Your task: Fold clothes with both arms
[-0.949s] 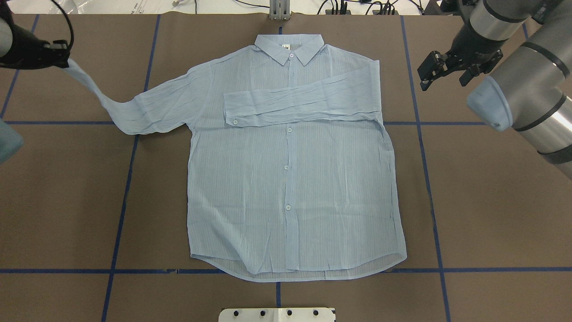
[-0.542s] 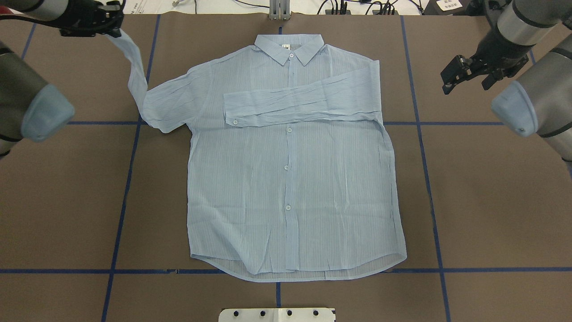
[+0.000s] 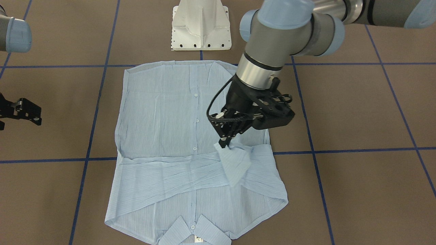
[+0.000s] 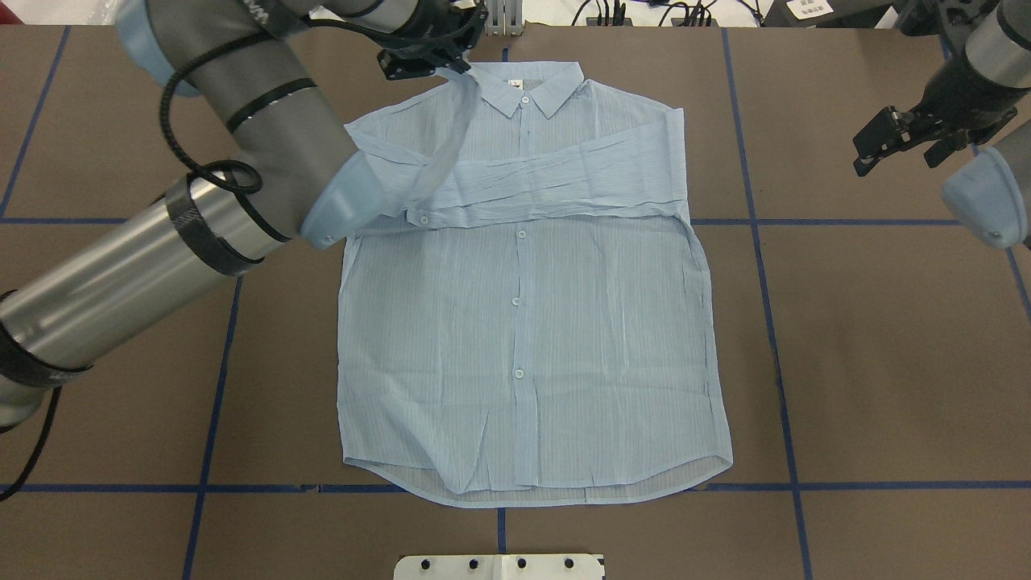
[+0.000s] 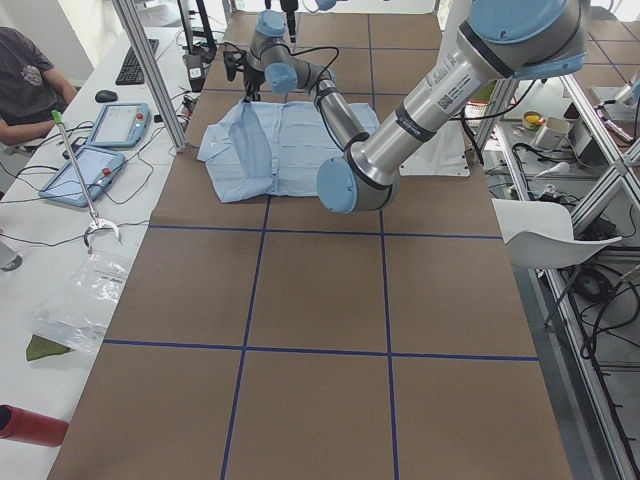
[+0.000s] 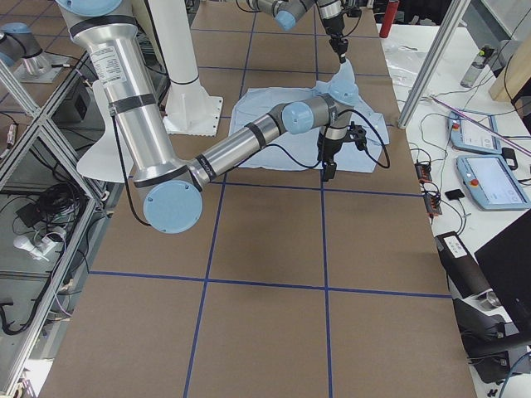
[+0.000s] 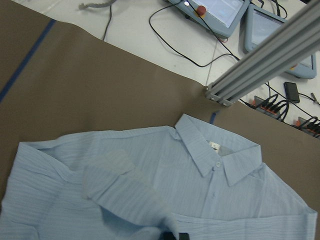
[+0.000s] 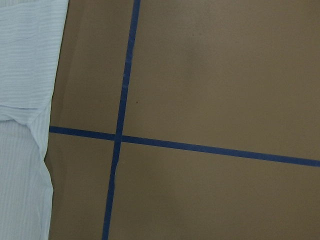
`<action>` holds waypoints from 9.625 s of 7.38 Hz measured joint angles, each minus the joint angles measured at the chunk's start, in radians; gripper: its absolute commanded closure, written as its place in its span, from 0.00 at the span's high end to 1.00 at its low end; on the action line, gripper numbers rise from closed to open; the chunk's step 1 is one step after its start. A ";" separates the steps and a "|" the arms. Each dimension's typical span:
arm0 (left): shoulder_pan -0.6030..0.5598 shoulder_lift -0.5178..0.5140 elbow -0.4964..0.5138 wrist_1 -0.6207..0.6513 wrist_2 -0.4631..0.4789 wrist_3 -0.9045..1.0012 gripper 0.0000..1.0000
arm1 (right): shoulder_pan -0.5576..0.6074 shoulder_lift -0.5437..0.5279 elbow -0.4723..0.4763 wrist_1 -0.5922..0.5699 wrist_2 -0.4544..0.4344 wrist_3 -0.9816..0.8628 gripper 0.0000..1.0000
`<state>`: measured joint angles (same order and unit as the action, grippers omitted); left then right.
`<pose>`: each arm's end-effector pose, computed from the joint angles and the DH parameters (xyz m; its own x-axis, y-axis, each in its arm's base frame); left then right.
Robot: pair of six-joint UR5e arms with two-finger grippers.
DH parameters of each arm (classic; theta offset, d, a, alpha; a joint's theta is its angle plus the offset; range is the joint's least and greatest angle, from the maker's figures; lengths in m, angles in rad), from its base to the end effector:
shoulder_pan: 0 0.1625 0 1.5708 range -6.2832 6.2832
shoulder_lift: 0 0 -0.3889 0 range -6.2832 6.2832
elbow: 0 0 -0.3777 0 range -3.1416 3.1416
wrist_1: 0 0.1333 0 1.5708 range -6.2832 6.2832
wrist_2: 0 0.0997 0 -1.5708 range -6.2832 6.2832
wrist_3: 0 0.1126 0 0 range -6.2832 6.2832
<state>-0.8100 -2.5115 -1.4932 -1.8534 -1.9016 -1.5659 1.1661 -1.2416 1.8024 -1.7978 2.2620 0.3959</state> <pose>0.4111 -0.5722 0.0577 0.2867 -0.2944 -0.9116 0.4796 0.8679 -0.1295 -0.1672 -0.5465 0.3789 0.7210 -0.1221 0.6820 0.1018 0.9923 0.0700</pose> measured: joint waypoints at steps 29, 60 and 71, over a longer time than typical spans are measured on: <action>0.316 -0.154 0.677 -0.651 0.411 -0.026 1.00 | -0.004 0.021 0.011 0.005 0.001 0.008 1.00; 0.245 0.676 -0.678 0.056 0.115 0.213 0.99 | -0.776 -0.407 0.256 0.672 -0.326 0.926 0.94; 0.250 0.673 -0.673 0.056 0.116 0.211 0.99 | -0.817 -0.372 0.186 0.672 -0.328 0.926 0.60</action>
<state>-0.5601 -1.8384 -2.1660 -1.7978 -1.7852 -1.3545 0.3493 -1.6137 1.9887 -1.1259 1.9344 1.3223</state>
